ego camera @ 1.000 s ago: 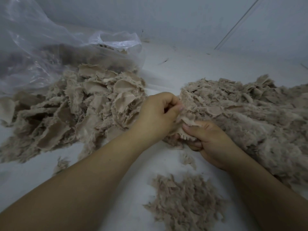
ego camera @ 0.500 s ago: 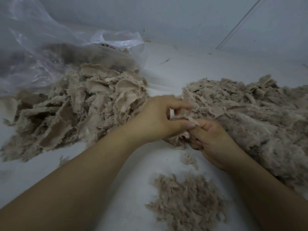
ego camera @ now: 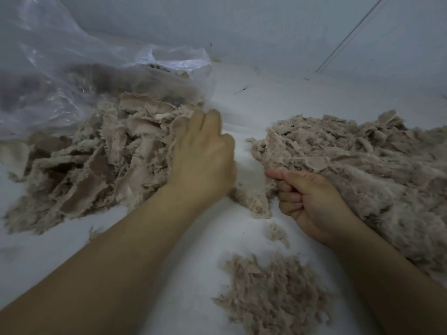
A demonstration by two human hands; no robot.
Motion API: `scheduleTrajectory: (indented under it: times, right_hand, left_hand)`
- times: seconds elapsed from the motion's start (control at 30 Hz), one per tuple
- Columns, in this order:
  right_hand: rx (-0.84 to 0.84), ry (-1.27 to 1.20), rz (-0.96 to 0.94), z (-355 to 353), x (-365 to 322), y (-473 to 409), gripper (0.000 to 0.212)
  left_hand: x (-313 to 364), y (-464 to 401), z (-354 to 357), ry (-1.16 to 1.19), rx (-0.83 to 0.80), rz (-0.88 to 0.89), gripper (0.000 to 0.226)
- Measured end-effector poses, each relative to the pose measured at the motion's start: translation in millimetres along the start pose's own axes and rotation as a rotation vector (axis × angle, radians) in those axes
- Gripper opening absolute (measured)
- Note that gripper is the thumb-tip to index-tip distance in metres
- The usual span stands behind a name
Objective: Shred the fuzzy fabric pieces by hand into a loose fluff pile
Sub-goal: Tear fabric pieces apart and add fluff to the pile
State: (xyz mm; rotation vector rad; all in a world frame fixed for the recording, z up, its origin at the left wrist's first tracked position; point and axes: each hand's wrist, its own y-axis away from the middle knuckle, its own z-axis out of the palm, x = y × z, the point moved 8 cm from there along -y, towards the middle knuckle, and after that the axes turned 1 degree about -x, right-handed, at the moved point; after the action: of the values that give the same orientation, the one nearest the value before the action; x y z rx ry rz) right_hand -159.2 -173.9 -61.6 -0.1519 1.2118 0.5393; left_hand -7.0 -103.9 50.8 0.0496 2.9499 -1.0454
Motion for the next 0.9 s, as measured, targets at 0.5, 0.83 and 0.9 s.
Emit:
scheduleTrajectory:
  times: [0.5,0.83,0.9]
  right_hand:
    - [-0.045,0.144,-0.164,9.7,-10.6,7.6,0.02]
    - [-0.093,0.093,-0.139,14.8,-10.5,6.7,0.018]
    - [-0.076,0.109,-0.148,11.2,-10.2,5.7,0.02]
  left_hand:
    - [25.6,11.9,54.0,1.003,-0.422,-0.233,0.01]
    - [25.3,19.3,70.5,1.31,-0.364,-0.467,0.015]
    - [26.9,20.2,70.5,1.313,-0.332,-0.482,0.02]
